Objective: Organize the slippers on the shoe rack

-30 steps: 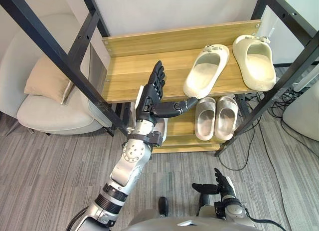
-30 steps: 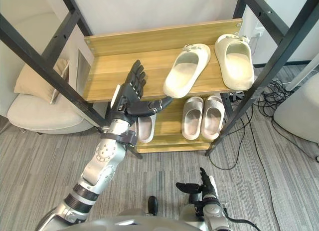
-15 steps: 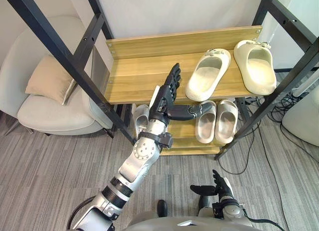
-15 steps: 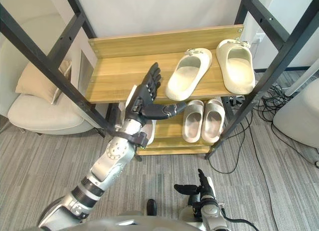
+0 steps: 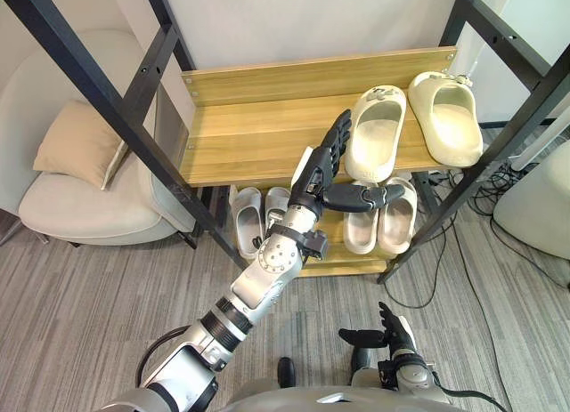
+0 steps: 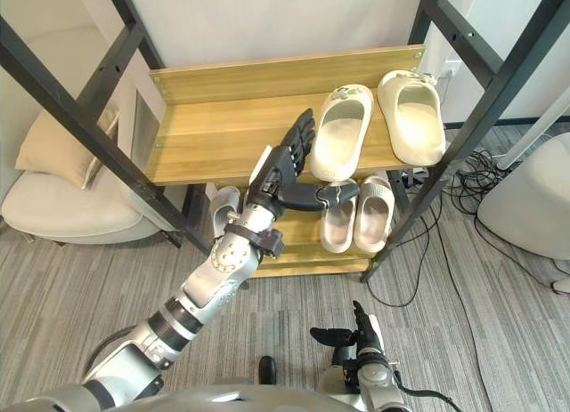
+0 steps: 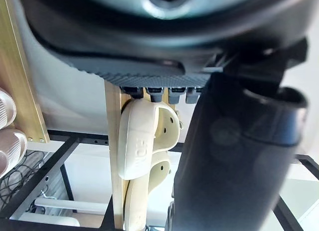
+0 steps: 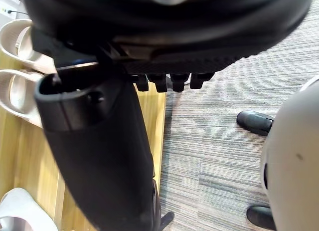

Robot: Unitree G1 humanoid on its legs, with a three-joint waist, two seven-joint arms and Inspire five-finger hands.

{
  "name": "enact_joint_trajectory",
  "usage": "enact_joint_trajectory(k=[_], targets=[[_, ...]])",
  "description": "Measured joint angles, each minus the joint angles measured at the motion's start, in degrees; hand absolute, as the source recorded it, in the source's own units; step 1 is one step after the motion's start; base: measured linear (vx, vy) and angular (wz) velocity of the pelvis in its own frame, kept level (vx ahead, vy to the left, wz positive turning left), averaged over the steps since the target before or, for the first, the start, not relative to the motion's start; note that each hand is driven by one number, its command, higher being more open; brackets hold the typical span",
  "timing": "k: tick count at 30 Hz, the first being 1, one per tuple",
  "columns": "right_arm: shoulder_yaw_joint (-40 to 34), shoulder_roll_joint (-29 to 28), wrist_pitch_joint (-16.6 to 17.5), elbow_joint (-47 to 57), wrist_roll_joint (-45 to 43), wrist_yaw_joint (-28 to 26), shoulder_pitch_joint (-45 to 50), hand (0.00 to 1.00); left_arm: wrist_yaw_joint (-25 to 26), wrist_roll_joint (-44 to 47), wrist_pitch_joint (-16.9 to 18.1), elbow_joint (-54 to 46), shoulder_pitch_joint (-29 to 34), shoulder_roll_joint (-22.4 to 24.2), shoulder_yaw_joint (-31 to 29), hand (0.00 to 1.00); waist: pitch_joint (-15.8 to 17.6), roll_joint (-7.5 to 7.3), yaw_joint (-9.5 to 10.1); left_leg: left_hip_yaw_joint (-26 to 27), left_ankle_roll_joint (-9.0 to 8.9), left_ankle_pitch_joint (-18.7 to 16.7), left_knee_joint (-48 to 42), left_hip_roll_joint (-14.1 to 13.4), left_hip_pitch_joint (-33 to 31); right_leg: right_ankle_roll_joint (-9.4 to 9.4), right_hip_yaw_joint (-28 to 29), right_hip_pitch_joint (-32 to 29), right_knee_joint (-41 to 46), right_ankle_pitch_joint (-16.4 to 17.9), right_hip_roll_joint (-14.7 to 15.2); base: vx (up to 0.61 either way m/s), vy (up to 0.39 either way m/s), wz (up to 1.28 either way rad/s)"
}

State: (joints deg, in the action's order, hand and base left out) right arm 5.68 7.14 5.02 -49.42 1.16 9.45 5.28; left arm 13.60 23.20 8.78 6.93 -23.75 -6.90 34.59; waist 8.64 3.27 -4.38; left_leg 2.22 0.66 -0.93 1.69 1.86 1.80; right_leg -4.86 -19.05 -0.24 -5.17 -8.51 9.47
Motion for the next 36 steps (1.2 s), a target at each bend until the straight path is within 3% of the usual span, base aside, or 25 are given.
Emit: enact_joint_trajectory(k=[9,19,36], targets=[[-1.43,-0.95,0.03,0.76,-0.11,0.66,-0.11,1.0,0.37,0.19,0.77,6.07,-5.56,2.79,-0.83,1.0,0.07,-0.14,-2.11,1.45,-0.03,-0.01,0.56,-0.15,0.0,-0.14,1.5,-1.02,0.01,-0.09,-0.23,-0.01,0.016,-0.08],[-2.37,-1.27,0.01,1.09,-0.1,0.64,-0.07,1.0,1.39,1.01,1.17,9.2,-8.83,2.74,-4.14,1.0,0.49,-0.82,-2.36,2.19,-0.4,-0.27,0.8,-0.48,-0.01,-0.07,2.24,-1.61,0.01,-0.06,-0.68,0.0,0.004,-0.03],[-2.41,-1.6,0.01,1.33,-0.1,0.64,-0.27,1.0,2.14,0.88,-0.82,5.47,-7.61,0.24,-8.14,1.0,0.61,-0.75,-2.72,1.68,-0.58,-0.35,0.69,-1.42,-0.04,0.31,1.65,-1.41,0.08,0.41,-1.52,0.0,-0.001,0.0]])
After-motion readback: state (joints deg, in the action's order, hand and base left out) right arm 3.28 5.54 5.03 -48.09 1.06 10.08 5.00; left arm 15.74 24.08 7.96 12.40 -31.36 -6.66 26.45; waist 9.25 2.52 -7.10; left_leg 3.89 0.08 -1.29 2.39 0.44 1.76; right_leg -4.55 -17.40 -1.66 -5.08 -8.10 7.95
